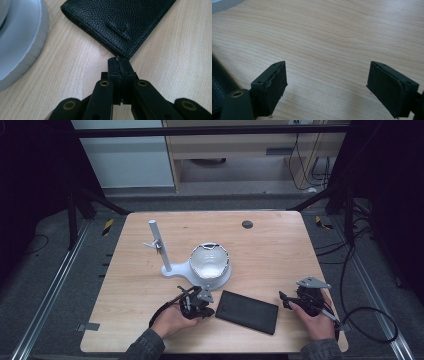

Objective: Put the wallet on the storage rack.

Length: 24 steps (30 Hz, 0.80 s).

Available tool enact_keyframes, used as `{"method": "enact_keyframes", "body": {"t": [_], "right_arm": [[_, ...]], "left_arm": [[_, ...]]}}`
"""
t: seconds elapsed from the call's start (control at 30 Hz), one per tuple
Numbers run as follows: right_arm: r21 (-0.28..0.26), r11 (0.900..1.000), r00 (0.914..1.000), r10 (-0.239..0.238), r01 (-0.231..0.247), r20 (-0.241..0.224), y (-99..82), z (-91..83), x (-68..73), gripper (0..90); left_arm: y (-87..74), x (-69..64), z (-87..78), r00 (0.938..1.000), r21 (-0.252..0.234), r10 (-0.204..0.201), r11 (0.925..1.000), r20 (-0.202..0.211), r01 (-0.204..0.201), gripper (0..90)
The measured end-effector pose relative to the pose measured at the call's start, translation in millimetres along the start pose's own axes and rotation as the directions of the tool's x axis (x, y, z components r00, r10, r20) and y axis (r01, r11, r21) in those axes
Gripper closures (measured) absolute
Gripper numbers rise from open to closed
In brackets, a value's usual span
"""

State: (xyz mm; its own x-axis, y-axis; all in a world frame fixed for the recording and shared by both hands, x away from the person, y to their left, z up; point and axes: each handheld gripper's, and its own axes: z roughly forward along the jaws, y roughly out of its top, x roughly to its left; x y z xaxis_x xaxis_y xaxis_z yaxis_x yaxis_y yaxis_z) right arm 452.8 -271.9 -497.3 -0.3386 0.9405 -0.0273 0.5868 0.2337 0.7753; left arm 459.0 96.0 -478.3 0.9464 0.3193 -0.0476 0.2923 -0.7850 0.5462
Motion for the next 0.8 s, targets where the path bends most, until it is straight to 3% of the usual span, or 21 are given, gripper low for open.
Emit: {"method": "enact_keyframes", "body": {"t": [0.33,0.4,0.43,0.6,0.67,0.8], "right_arm": [[-0.005,1.0000,1.0000,0.001,-0.001,-0.002,-0.2,-0.4,-0.4,15.8],[-0.013,0.9999,0.9999,-0.009,0.009,-0.008,0.7,-0.8,0.7,15.9],[-0.017,0.9999,0.9998,-0.003,0.003,-0.021,1.4,-2.0,3.0,15.7],[-0.028,0.9991,0.9981,-0.032,0.031,-0.052,2.8,-4.2,11.8,15.1],[-0.042,0.9973,0.9935,-0.065,0.061,-0.093,4.8,-5.7,22.8,15.0],[-0.037,0.9942,0.9883,-0.105,0.101,-0.111,5.5,-4.9,31.5,14.8]], "left_arm": [[2.1,0.3,2.0,0.9999,0.022,0.015,0.9996,0.001,-0.016,88.3],[1.8,0.8,1.7,0.9999,0.020,0.013,0.9997,0.004,-0.013,88.1],[0.7,1.4,1.3,1.0000,-0.004,-0.007,1.0000,0.006,0.007,88.1],[-0.8,2.9,-0.4,0.9995,-0.024,-0.019,0.9995,0.024,0.019,88.3],[-2.8,4.3,-0.2,0.9991,-0.041,-0.028,0.9988,0.031,0.029,88.4],[-3.3,3.0,1.7,0.9996,-0.021,-0.016,0.9996,0.025,0.017,88.3]]}}
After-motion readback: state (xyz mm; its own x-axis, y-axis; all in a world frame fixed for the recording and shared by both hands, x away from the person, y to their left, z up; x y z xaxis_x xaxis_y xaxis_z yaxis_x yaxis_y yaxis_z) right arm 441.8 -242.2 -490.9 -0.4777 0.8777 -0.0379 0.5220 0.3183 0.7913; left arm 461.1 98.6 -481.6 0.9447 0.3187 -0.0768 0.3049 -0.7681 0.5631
